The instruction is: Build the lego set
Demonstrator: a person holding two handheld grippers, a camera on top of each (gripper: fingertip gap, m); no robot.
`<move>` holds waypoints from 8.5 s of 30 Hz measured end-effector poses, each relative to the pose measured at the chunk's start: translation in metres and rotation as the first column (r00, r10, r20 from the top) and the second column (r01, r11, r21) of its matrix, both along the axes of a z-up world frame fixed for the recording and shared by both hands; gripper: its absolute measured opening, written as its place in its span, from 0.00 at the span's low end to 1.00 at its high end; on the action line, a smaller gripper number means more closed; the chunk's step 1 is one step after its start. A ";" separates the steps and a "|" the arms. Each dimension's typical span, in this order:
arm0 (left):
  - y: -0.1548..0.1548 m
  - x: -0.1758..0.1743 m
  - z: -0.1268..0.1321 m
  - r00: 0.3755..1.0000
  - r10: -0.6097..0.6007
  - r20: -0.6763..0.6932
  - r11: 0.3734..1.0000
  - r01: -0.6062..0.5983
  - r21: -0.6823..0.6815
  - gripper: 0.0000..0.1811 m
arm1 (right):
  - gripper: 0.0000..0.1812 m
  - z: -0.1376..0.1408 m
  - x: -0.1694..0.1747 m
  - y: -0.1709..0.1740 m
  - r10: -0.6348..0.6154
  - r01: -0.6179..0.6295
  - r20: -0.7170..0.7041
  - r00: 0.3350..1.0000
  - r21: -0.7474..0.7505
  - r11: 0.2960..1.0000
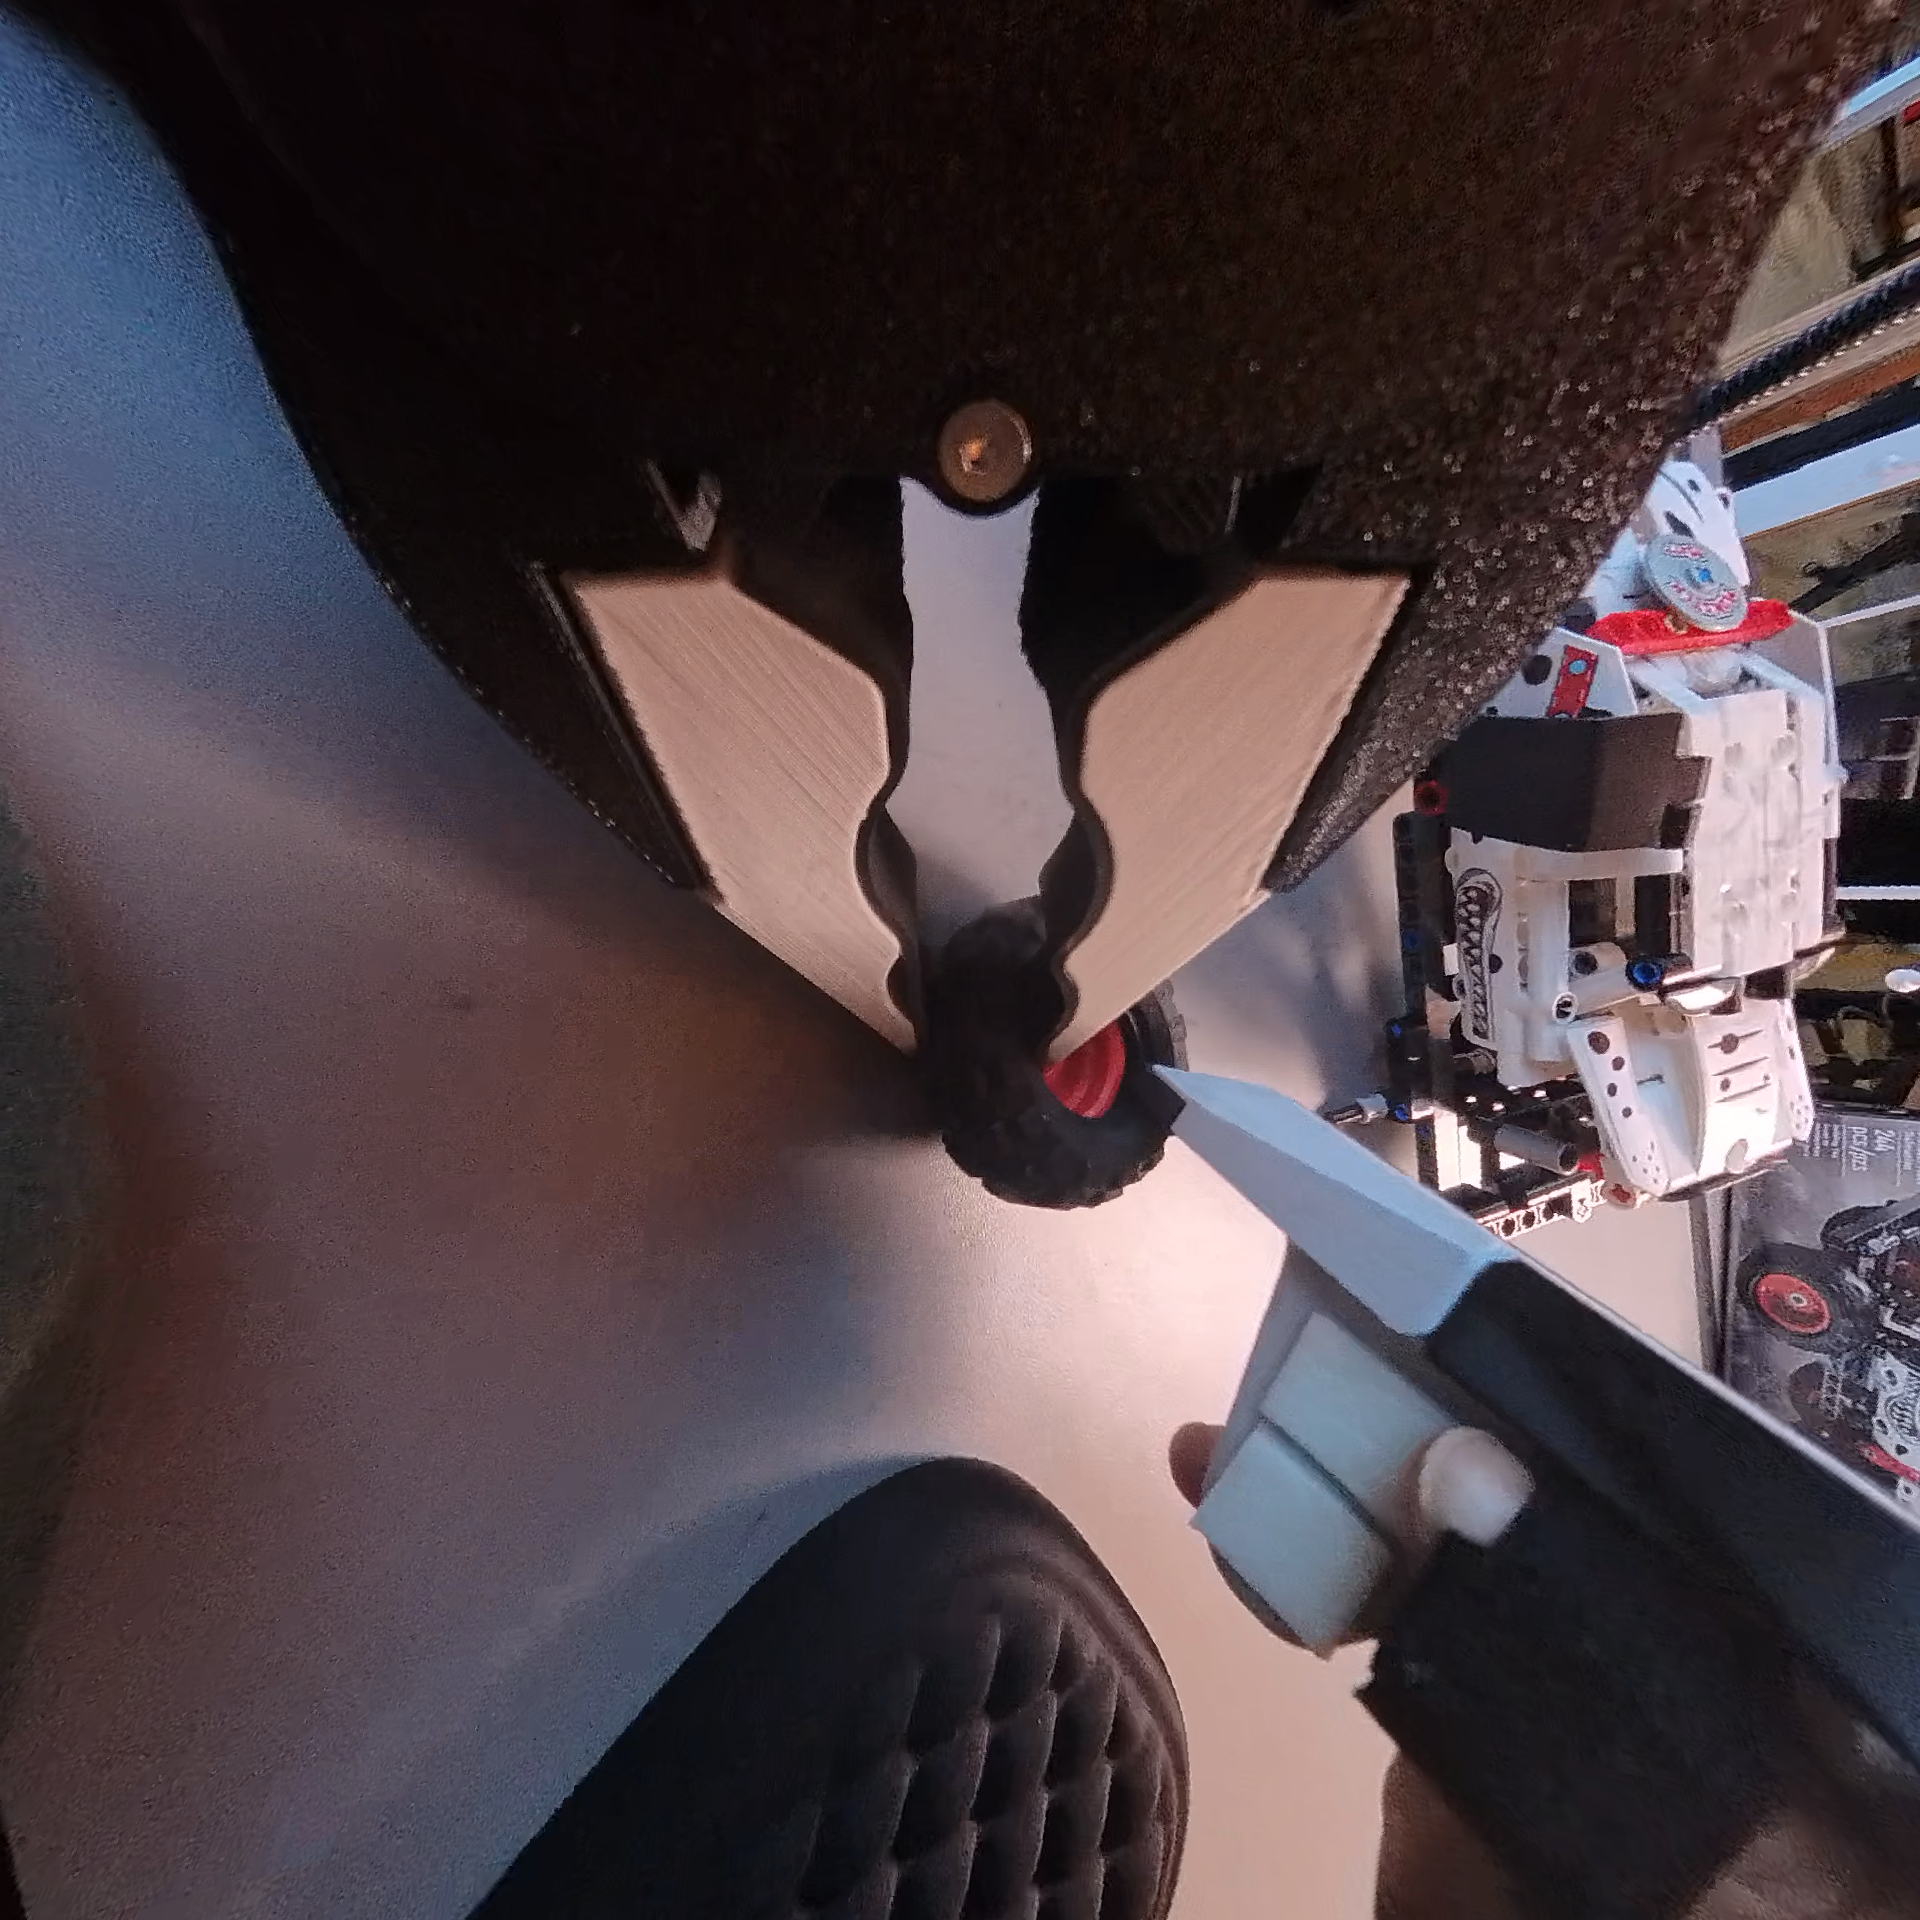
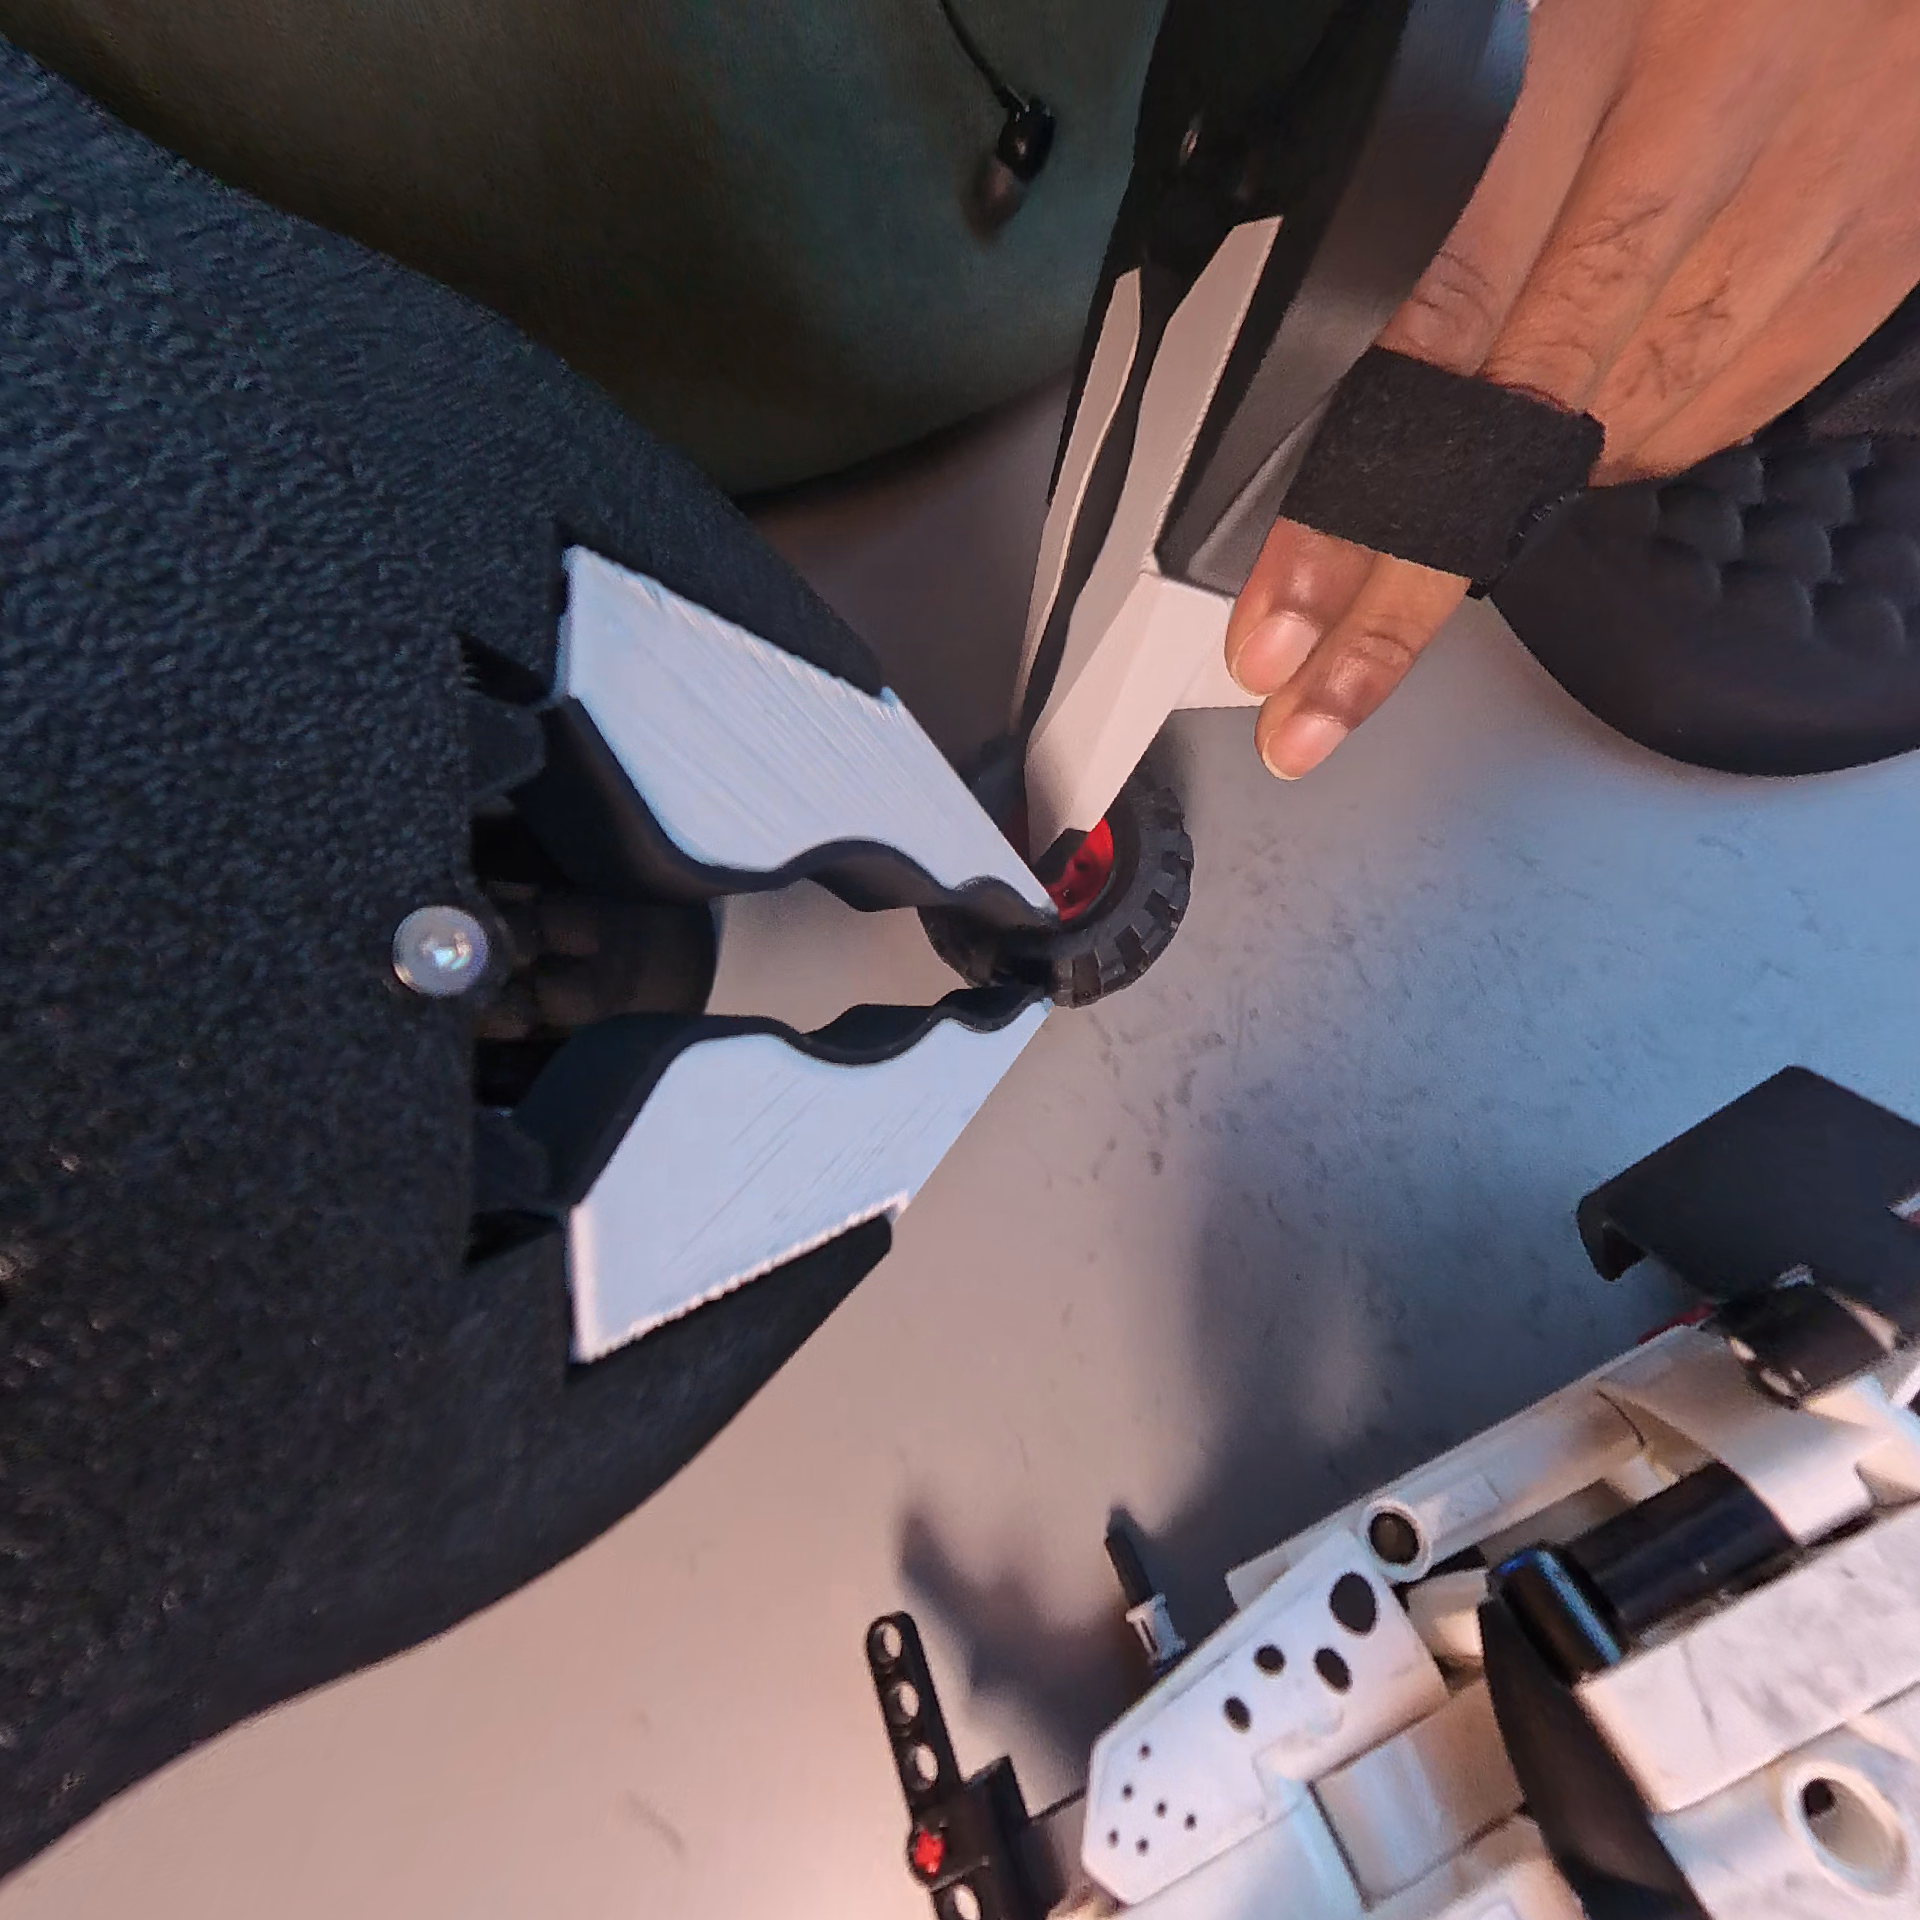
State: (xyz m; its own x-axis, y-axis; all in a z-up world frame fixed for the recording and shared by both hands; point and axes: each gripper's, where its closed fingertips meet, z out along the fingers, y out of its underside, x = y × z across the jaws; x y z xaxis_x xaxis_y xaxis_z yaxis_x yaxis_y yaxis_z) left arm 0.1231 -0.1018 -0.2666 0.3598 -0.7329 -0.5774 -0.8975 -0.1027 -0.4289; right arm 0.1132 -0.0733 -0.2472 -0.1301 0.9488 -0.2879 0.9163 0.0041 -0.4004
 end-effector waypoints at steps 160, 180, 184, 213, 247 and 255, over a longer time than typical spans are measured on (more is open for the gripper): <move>0.009 -0.009 0.063 0.352 0.527 0.774 0.838 -0.059 -0.543 0.14 | 0.08 0.049 -0.010 0.001 -0.196 0.167 -0.541 0.818 -0.103 0.981; 0.011 0.008 0.102 0.160 0.509 0.846 0.820 0.210 -0.533 0.14 | 0.11 0.088 -0.001 -0.004 -0.153 -0.070 -0.545 0.824 -0.365 0.928; 0.020 0.000 0.100 0.129 0.526 0.840 0.829 0.140 -0.541 0.13 | 0.09 0.091 -0.008 0.004 -0.103 0.006 -0.649 0.754 -0.150 0.989; -0.008 -0.027 0.028 0.923 0.207 0.324 0.959 -0.126 -0.254 0.43 | 0.12 0.002 0.019 -0.019 0.411 -0.272 -0.338 0.847 0.389 0.880; 0.011 -0.023 0.023 0.867 0.154 0.474 0.917 0.052 -0.395 0.21 | 0.00 -0.007 -0.015 -0.021 0.208 -0.204 -0.030 0.978 0.109 0.973; 0.004 -0.020 -0.006 0.924 0.106 0.368 0.881 0.084 -0.466 0.38 | 0.00 -0.007 -0.015 -0.020 0.193 -0.189 -0.038 0.980 0.100 0.977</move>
